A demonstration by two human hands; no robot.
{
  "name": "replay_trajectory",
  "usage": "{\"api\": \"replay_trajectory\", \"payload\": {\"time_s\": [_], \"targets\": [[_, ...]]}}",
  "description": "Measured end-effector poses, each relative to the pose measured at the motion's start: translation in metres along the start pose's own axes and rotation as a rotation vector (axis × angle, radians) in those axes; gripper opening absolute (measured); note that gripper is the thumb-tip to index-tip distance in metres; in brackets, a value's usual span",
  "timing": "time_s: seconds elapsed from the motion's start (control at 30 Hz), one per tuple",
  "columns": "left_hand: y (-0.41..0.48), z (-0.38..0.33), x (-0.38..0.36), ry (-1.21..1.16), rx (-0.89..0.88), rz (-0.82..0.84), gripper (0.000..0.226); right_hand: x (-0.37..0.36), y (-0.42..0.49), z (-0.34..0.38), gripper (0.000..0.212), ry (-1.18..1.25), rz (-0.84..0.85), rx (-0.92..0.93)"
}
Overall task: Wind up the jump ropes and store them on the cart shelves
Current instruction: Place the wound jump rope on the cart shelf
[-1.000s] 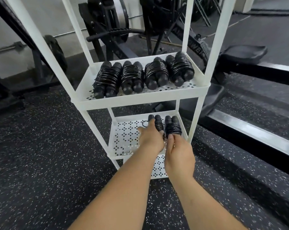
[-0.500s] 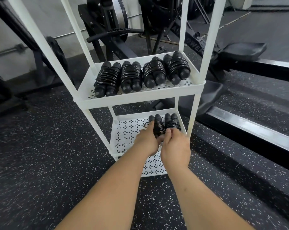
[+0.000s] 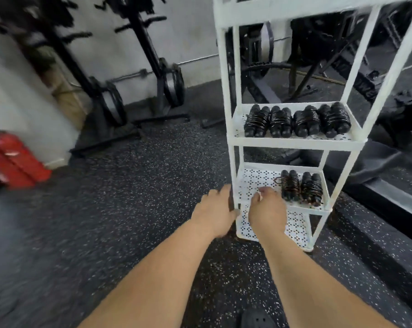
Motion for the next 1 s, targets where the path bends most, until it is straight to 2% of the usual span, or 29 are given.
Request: {"api": "replay_trajectory", "payload": {"time_s": [0.23, 0.5, 0.73, 1.0], "targets": [[-0.113, 0.098, 0.108, 0.086, 0.18, -0.149, 0.081, 0.008, -0.119, 0.134, 0.03, -0.071, 0.249, 0.426], [-0.265, 0.213, 0.203, 0.155, 0.355, -0.282, 0.081, 0.024, -0.273, 0.251, 0.037, -0.113, 0.507, 0.696], [-0.38, 0.298, 0.233, 0.156, 0.479, -0.33, 0.079, 0.019, -0.405, 0.317, 0.033, -0.2, 0.62, 0.911], [-0.485, 0.382, 0.232, 0.107, 0.627, -0.368, 0.073, -0.004, -0.535, 0.363, 0.031, -0.267, 0.746, 1.112]]}}
Point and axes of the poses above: each hand's wrist, its own y-axis towards the middle knuckle, its own x-axis out of the back of the hand, z = x × y, the point moved 6 cm from there along y, towards the middle knuckle, and after that the axes turned 11 degrees about -z, right-handed, at the moved point
